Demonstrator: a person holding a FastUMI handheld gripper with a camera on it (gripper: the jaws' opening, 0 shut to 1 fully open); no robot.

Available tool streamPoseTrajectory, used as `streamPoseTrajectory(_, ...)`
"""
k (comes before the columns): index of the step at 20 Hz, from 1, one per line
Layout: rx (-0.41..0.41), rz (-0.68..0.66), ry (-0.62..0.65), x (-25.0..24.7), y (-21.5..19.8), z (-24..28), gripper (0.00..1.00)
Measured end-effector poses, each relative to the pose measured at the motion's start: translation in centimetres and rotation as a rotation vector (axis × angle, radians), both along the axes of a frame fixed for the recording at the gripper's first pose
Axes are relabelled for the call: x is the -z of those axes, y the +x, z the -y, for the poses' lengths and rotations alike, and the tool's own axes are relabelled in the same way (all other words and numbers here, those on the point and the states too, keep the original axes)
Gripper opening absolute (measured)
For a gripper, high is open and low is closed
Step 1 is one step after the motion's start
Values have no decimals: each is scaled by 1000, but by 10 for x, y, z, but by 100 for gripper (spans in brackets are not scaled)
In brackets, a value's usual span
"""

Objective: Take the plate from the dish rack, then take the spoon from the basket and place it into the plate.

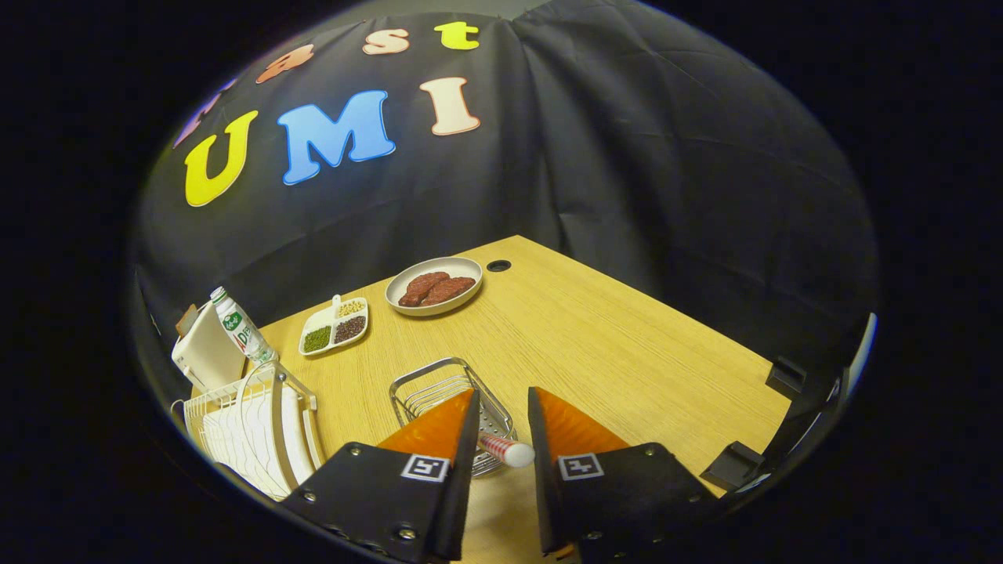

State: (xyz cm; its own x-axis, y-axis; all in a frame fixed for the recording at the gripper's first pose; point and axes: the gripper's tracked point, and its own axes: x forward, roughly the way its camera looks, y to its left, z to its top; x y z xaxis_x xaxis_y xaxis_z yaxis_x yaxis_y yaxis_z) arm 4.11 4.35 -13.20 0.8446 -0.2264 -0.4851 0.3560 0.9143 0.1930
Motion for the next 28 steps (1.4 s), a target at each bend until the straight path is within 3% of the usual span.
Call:
streamPoseTrajectory(4, -48, 51, -10, -15, 8, -11, 21)
streamPoseTrajectory(5, -55, 34, -36, -14, 6, -13, 14)
streamPoseTrajectory(7, -90, 46, -60, -22, 9, -24, 13)
streamPoseTrajectory(8, -100, 34, -76, -20, 14, -27, 6)
streamPoseTrajectory(14, -141, 52, -150, -45, 8, -38, 6)
streamPoseTrajectory(28, -118, 117, -326, -114, 0, -39, 6)
